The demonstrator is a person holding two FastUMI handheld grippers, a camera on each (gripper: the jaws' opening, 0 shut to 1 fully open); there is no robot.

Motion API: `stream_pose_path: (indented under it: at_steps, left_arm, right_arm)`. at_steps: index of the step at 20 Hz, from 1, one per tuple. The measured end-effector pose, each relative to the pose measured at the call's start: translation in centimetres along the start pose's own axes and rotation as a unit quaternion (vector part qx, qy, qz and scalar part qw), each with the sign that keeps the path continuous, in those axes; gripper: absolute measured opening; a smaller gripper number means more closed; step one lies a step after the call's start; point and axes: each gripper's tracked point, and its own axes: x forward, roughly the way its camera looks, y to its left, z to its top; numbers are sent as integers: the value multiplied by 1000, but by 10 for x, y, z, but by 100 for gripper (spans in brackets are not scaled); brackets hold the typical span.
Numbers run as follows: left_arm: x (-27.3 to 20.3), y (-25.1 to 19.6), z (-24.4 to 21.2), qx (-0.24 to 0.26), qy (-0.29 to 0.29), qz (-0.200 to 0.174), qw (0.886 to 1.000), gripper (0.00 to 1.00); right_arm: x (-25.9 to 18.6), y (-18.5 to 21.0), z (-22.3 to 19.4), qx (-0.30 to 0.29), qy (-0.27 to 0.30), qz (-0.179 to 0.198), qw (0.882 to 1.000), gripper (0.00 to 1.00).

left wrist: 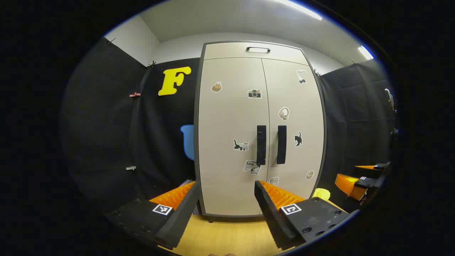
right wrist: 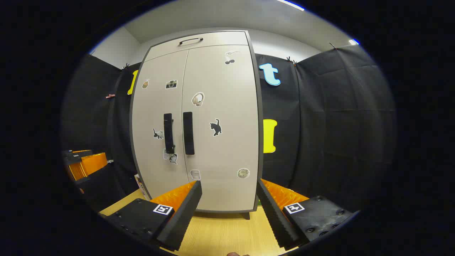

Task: Open the right door of the double-door shoe cabinet with the right hand, and open the left door with the left hand.

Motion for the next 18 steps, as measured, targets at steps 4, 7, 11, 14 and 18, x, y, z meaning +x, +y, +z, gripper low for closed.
stream_pose_path:
  at_steps: [4, 7, 11, 14, 18]
  left_arm:
    - [6, 2, -5, 1, 5, -13, 1000, 95]
    - [8, 2, -6, 10, 4, -19, 1000, 95]
    - [11, 2, -4, 13, 0, -19, 1000, 95]
    - [14, 3, -6, 11, 1, -19, 1000, 95]
    - [16, 5, -10, 10, 4, -14, 1000, 95]
  right_arm:
    - [-1, 2, 3, -6, -3, -11, 1000, 98]
    - [-3, 0, 3, -1, -3, -20, 1000, 98]
    - [0, -1, 2, 3, 1, -26, 1000, 98]
    - [4, -1, 1, -1, 0, -29, 1000, 98]
    - [9, 4, 0, 0, 6, -24, 1000, 98]
